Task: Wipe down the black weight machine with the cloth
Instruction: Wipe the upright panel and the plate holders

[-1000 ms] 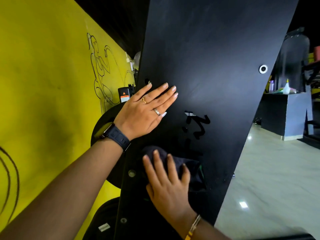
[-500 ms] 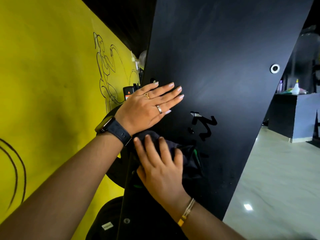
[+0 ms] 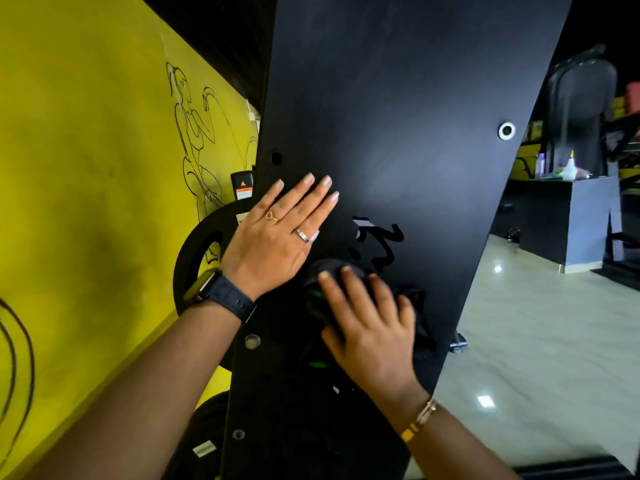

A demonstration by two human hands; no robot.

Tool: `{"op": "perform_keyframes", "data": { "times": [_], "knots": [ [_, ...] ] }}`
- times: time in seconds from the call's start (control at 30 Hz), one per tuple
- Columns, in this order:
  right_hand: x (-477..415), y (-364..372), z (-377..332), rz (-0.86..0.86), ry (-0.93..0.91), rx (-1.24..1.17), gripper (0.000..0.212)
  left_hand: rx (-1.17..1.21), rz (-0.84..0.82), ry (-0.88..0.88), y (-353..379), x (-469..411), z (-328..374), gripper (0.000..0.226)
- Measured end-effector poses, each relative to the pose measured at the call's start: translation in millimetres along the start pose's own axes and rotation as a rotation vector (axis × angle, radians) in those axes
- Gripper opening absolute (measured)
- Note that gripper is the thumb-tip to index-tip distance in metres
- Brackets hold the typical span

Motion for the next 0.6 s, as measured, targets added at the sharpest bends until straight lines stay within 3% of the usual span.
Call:
{"op": "perform_keyframes", "data": {
  "times": [0.13,0.3,0.4,0.6],
  "knots": [
    [-26,-4,43,0.074,0.306,0.007,0.064,0.007,-0.029,-0.078,4,6,15,0.052],
    [-31,0,46,0.114,0.424,-0.024,0.065,0.065,-0.005,-0.235,12,12,41,0.057],
    [-8,11,26,0.122,0.377,0.037,0.067,0.064,0.009,-0.276,19,21,53,0.056],
    [51,25,3,0.100,0.095,0.089,0.069,0.046,0.021,-0.299,23,22,57,0.054]
  ]
}}
Point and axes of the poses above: each hand's wrist, its own x-axis away from the middle knuckle, its own y-axis out of the palm, z = x × y, the point moved 1 cm from there along -x, towards the middle knuckle, and after that the axes turned 6 degrees about x, right-handed, at the moved point
